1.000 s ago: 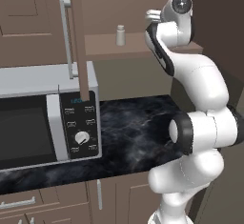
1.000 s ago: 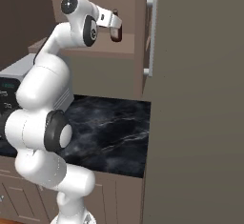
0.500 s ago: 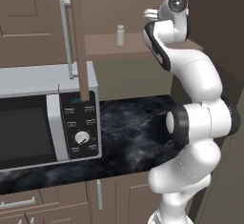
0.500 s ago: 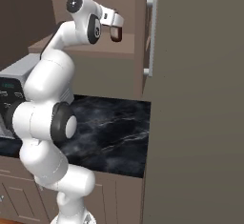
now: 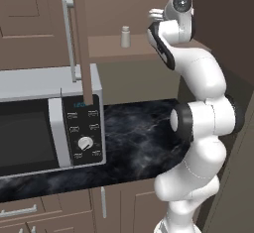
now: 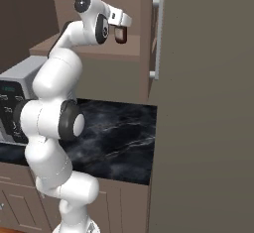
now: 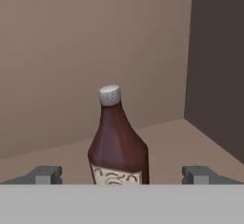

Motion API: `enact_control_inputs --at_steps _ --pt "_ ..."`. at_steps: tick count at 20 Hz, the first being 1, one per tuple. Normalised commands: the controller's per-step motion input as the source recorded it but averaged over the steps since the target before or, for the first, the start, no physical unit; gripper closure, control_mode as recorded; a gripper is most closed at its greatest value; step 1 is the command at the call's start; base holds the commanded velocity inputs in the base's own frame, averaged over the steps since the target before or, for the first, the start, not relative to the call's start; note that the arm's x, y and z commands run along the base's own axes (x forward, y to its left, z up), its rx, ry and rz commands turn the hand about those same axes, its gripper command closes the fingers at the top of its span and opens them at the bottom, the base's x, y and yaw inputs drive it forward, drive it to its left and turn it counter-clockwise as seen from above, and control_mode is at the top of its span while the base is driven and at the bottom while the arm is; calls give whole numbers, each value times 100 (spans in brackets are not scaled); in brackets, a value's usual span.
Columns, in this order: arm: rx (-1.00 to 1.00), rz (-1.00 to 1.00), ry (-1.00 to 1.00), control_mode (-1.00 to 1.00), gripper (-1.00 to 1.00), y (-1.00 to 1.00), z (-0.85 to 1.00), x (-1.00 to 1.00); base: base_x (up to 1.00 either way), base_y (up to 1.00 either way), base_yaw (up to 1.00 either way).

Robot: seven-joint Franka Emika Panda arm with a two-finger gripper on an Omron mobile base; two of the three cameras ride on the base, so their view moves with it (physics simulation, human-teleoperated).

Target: Move the shaker and ketchup from the cabinet to the dining counter.

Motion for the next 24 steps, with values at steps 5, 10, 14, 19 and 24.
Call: enact_control_inputs --at_steps 5,10,14,19,24 --pt "0 0 0 -100 -100 -3 0 27 0 0 0" --pt "0 0 0 -100 -100 -1 0 28 0 0 0" --pt "0 0 0 -100 -100 -3 0 25 0 0 0" --pt "0 0 0 -100 -100 -3 0 28 0 0 0" --pt "0 0 0 -100 -100 -2 0 30 0 0 0"
